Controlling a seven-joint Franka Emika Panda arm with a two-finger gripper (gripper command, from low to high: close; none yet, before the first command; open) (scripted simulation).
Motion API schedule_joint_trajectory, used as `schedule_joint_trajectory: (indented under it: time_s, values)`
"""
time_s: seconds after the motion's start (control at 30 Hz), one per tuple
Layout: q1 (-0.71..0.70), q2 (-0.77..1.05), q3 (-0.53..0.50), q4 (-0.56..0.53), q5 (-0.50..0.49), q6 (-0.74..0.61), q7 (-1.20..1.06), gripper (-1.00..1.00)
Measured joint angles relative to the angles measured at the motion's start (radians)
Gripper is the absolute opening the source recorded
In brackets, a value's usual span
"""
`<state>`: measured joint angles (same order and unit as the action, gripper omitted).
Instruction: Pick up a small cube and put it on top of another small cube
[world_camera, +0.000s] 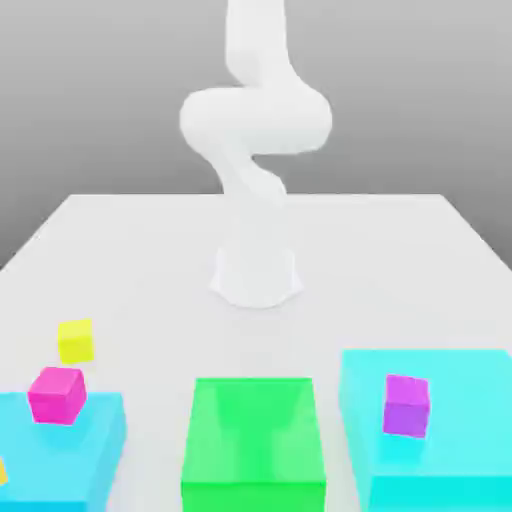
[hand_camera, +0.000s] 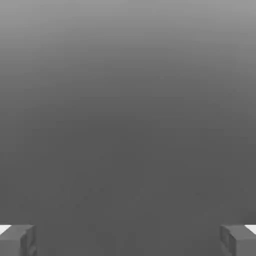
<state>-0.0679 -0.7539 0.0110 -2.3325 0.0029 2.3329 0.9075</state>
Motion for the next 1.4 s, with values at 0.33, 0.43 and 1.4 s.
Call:
schedule_joint_trajectory:
  time_s: [0.33,0.43,1.4]
  values:
    - [-0.262,0.187,0.036,-0.130,-0.002,0.130,0.444,0.00]
    - [-0.337,0.242,0.044,-0.169,-0.005,0.169,0.576,0.00]
    - [-0.910,0.794,-0.017,-0.517,-0.001,0.562,1.784,0.00]
